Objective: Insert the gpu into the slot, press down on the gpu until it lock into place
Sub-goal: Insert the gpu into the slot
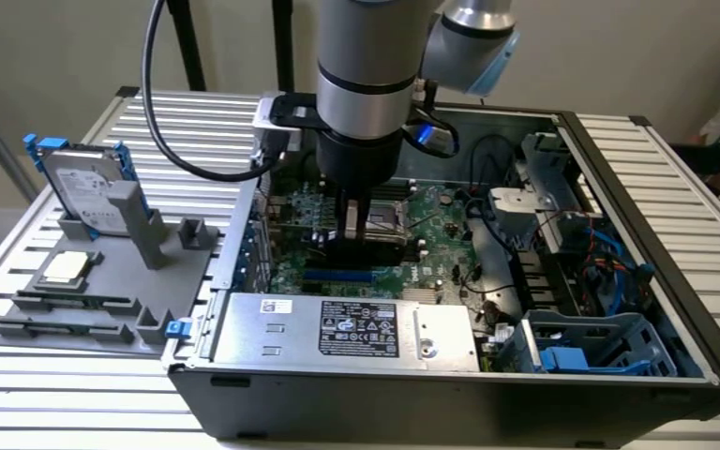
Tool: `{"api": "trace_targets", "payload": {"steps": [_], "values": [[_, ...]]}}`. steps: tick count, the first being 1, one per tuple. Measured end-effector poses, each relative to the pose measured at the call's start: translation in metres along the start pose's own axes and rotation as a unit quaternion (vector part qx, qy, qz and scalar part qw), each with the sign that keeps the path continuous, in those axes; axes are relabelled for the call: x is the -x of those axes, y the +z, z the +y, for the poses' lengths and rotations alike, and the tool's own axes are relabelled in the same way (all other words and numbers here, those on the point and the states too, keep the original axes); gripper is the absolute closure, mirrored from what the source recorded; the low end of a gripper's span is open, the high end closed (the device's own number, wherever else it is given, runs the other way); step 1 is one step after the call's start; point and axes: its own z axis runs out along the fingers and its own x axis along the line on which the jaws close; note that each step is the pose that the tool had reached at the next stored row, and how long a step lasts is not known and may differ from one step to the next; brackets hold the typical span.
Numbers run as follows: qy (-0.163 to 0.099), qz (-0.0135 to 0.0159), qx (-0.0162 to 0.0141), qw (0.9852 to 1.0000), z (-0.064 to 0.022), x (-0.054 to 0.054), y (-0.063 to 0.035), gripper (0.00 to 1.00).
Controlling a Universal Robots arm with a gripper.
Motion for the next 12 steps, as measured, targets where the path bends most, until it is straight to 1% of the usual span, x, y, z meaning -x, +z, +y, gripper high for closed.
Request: {"api": "trace_targets", "payload": {"steps": [12], "values": [[0.002, 0.0002, -0.0002, 1.0, 0.0016, -0.001, 0.006, 0.73]]}}
